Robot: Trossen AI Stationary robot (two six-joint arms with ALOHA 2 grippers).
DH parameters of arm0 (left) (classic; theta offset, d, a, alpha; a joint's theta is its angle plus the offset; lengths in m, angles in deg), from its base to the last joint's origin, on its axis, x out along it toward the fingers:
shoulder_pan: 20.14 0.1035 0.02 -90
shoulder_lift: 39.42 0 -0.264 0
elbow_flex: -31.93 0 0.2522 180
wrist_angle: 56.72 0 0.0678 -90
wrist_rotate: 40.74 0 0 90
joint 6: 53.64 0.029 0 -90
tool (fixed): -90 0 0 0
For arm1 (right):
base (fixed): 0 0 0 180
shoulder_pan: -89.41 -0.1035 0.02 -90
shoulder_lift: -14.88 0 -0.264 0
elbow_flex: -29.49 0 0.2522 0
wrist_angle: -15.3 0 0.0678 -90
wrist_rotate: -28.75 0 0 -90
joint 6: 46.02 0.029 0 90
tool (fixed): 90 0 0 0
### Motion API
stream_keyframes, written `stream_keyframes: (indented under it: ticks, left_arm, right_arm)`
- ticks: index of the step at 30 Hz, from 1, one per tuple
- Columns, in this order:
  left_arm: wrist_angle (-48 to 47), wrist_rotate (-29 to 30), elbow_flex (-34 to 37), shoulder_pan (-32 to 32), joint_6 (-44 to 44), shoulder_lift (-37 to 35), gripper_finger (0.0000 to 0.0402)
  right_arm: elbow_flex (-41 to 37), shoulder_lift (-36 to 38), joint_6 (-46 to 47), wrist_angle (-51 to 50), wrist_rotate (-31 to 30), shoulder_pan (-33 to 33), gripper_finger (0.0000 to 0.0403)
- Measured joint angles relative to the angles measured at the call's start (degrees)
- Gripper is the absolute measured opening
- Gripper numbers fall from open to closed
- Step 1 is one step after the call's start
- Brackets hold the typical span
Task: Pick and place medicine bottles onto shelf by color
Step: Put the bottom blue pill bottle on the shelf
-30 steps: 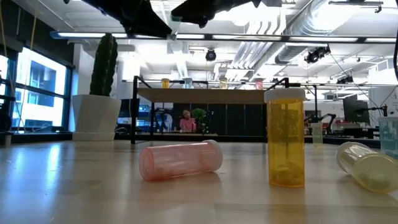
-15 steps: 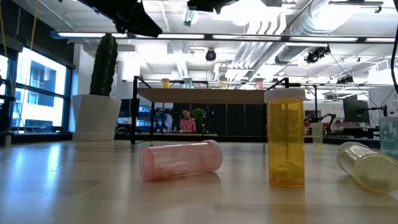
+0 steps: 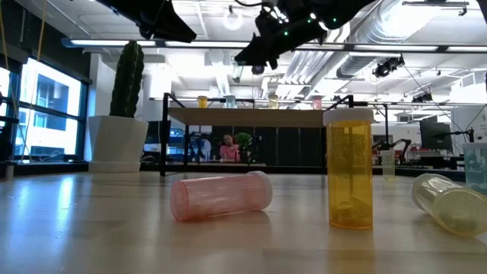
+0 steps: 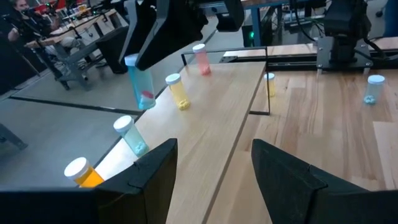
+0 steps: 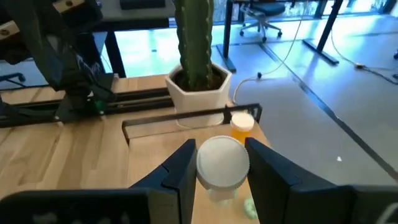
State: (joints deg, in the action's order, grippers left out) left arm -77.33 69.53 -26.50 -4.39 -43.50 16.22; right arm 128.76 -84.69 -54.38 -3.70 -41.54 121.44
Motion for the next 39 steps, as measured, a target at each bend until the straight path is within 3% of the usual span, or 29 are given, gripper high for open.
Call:
stream_keyframes:
  ticks: [9, 16, 39]
  left_arm:
    - [0.0, 0.1, 0.0, 0.0, 0.1, 0.0, 0.0197]
    - [-0.1, 0.0, 0.0, 0.6, 0.1, 0.0, 0.0197]
    - [-0.7, -0.1, 0.0, 2.4, -0.5, 0.0, 0.0197]
  right_arm:
    - [2.7, -0.8, 2.2, 1.0, -0.3, -0.7, 0.0107]
    - [8.6, -6.0, 2.1, -6.4, -1.8, -0.7, 0.0107]
    - [8.7, -11.1, 2.1, -11.3, -0.7, -1.6, 0.0107]
